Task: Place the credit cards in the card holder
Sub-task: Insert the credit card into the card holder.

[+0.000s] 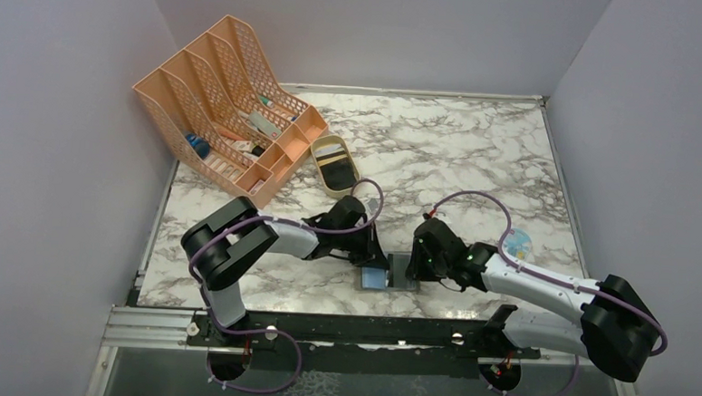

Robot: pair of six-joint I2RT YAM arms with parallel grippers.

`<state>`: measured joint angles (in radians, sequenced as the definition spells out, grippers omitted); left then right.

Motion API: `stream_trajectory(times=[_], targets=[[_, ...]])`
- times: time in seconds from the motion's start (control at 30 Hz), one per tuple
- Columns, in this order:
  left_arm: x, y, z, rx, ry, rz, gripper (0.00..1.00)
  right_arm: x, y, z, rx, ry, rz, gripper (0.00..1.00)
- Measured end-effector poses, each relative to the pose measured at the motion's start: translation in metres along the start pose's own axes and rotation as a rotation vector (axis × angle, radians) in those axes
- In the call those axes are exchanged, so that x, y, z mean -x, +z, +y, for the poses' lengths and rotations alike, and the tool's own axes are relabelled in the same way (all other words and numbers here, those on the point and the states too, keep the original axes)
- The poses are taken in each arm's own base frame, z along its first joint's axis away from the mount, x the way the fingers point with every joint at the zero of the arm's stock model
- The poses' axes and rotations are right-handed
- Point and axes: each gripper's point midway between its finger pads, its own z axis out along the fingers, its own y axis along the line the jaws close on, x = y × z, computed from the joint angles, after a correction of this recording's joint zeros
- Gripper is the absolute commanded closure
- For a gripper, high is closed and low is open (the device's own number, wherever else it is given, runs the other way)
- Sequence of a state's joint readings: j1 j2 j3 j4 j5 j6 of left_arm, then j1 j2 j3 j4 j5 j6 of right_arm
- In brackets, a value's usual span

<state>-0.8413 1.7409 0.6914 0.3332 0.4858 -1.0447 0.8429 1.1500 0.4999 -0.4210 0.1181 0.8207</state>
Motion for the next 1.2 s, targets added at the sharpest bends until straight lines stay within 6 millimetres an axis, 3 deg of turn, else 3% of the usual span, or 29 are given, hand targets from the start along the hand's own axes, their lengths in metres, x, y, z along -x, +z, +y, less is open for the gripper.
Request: stream_trajectory(times=[0.47, 0.63, 0.87, 1.03, 1.2], targets=[[-0.001, 0.01, -0.005, 0.024, -0.019, -0.085, 1.0, 0.002, -0.002, 0.002, 0.009, 0.017, -0.007, 0.73], [-0.005, 0.012, -0.009, 0.027, -0.016, -0.125, 0.8, 0.003, -0.006, 0.003, 0.017, 0.019, -0.016, 0.73], [-0.004, -0.004, -0.022, 0.0, 0.015, -0.196, 0.55, 0.011, -0.016, 0.009, 0.056, 0.026, -0.054, 0.71], [0.004, -0.013, -0.034, -0.028, 0.047, -0.243, 0.51, 0.015, -0.021, 0.012, 0.077, 0.028, -0.075, 0.66], [0.006, -0.013, -0.029, -0.007, 0.067, -0.255, 0.49, 0.017, -0.023, 0.014, 0.078, 0.026, -0.078, 0.62]])
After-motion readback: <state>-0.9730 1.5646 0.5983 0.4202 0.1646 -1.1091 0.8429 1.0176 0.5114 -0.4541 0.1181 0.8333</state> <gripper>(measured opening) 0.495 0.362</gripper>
